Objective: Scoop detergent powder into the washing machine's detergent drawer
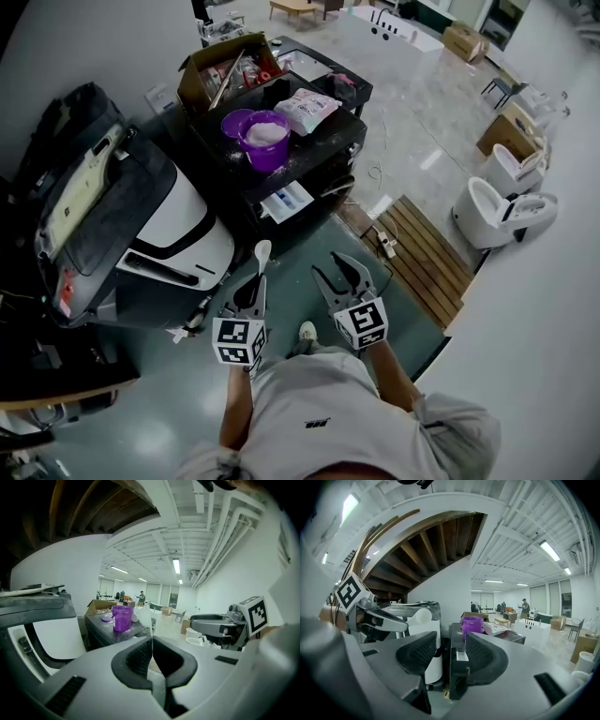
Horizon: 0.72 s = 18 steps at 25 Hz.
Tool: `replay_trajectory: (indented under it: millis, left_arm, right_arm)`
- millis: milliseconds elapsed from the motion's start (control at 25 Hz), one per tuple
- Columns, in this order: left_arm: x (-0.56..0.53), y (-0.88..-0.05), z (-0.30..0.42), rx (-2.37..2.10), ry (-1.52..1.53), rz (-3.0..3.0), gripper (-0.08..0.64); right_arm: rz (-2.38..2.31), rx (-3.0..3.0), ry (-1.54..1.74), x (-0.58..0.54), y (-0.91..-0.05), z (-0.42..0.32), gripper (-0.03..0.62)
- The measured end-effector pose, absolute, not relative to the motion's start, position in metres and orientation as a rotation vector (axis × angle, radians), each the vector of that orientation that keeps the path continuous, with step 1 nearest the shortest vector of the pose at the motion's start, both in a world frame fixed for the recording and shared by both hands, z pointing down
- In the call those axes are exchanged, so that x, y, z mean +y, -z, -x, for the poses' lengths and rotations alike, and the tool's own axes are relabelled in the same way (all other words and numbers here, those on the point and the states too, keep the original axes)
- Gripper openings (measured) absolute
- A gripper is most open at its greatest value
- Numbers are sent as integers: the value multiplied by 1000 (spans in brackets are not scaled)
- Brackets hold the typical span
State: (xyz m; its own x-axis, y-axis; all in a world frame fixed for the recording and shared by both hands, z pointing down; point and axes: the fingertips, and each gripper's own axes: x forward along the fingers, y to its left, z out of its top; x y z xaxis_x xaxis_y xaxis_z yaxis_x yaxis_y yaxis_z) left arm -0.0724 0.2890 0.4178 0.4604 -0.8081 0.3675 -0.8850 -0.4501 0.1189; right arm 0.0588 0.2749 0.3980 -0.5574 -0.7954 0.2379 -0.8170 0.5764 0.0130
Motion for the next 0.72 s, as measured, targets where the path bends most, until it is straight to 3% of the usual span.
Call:
replay_trajectory:
  millis: [720]
  left_arm:
    - [224,-411,57,-1490,-380,-2427,17]
  right_arm:
    - [-1320,-2639,-159,205,-400,-69,187]
